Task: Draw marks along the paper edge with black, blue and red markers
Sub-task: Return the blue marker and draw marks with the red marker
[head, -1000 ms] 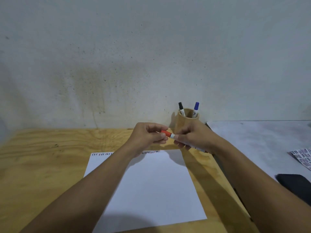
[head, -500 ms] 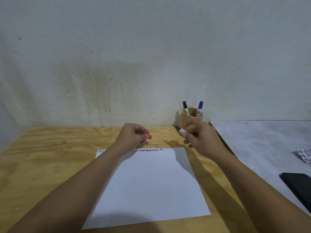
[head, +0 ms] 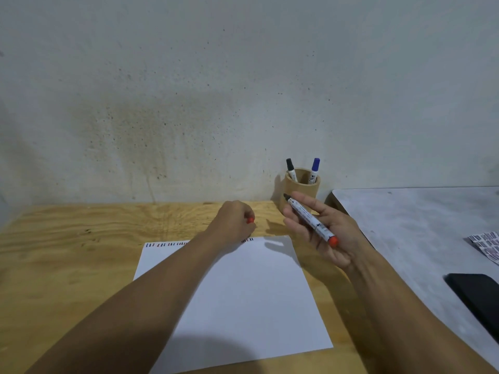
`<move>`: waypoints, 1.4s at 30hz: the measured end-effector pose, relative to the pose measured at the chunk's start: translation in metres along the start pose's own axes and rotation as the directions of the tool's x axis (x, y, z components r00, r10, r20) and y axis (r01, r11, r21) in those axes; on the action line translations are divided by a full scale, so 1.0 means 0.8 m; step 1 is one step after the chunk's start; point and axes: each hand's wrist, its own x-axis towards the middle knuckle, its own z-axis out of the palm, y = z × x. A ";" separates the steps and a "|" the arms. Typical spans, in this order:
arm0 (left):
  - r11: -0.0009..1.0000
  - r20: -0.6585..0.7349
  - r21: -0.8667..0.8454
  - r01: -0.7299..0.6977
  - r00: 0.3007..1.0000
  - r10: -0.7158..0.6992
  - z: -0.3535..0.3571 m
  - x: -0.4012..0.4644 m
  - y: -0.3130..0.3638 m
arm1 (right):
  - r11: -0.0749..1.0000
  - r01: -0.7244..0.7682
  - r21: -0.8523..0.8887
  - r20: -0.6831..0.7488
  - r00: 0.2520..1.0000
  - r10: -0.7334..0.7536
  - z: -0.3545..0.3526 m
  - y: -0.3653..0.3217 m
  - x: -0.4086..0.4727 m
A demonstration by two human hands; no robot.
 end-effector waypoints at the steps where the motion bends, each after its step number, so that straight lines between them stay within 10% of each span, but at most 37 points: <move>1: 1.000 -0.008 -0.025 0.015 1.000 -0.015 0.001 -0.002 -0.002 | 1.000 0.011 -0.013 0.004 1.000 -0.011 -0.001 0.002 0.001; 14: 0.950 0.126 0.285 -0.125 0.988 0.092 -0.006 -0.049 -0.051 | 0.797 0.125 -0.590 -0.175 0.945 -0.278 -0.007 0.060 0.027; 42: 0.987 0.078 0.073 -0.146 0.987 0.140 -0.005 -0.056 -0.062 | 0.562 0.183 -0.807 -0.093 0.900 -0.426 -0.003 0.093 0.062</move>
